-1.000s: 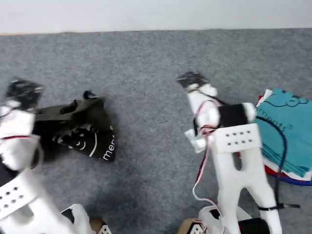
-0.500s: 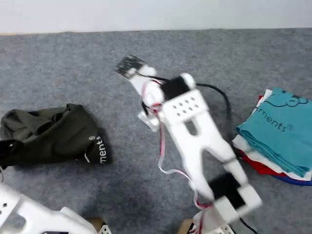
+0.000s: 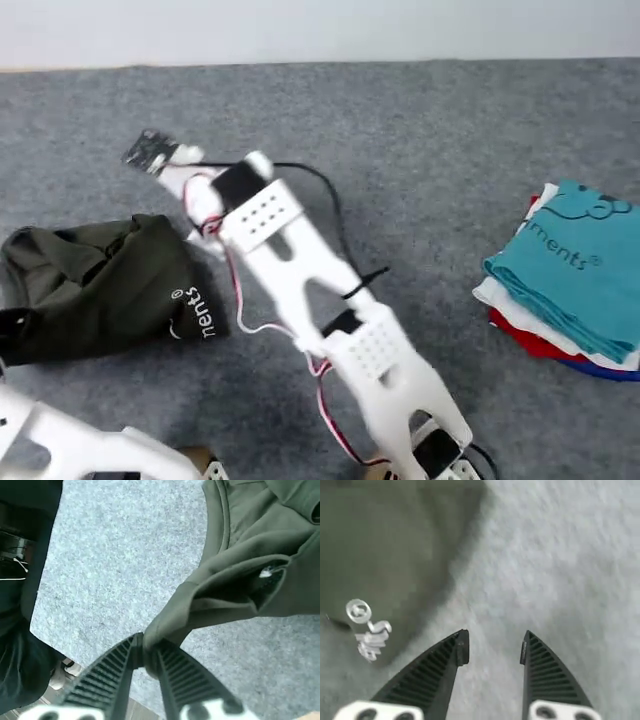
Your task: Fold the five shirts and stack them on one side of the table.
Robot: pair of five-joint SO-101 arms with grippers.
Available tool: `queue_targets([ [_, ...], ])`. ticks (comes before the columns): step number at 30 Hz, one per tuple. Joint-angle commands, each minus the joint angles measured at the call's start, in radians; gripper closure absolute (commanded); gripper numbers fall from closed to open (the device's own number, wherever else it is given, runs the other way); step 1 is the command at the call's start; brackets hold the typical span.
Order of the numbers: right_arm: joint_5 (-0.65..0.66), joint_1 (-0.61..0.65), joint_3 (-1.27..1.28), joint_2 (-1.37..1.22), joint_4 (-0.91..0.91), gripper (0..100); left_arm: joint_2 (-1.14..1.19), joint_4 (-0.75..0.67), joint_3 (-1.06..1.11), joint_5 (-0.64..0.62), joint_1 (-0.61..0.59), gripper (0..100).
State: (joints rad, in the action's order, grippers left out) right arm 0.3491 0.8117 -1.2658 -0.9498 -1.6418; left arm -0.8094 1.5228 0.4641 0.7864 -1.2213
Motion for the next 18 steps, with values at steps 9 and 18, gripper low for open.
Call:
queue_targets([
  [9, -0.003, 0.088, -0.241, -0.263, 0.157, 81.8, -0.02, -0.025, -0.002, 0.008, -0.002, 100],
  [18, 0.002, 0.081, -0.249, -0.332, 0.203, 96.5, -0.02, -0.026, 0.041, 0.008, 0.0, 100],
])
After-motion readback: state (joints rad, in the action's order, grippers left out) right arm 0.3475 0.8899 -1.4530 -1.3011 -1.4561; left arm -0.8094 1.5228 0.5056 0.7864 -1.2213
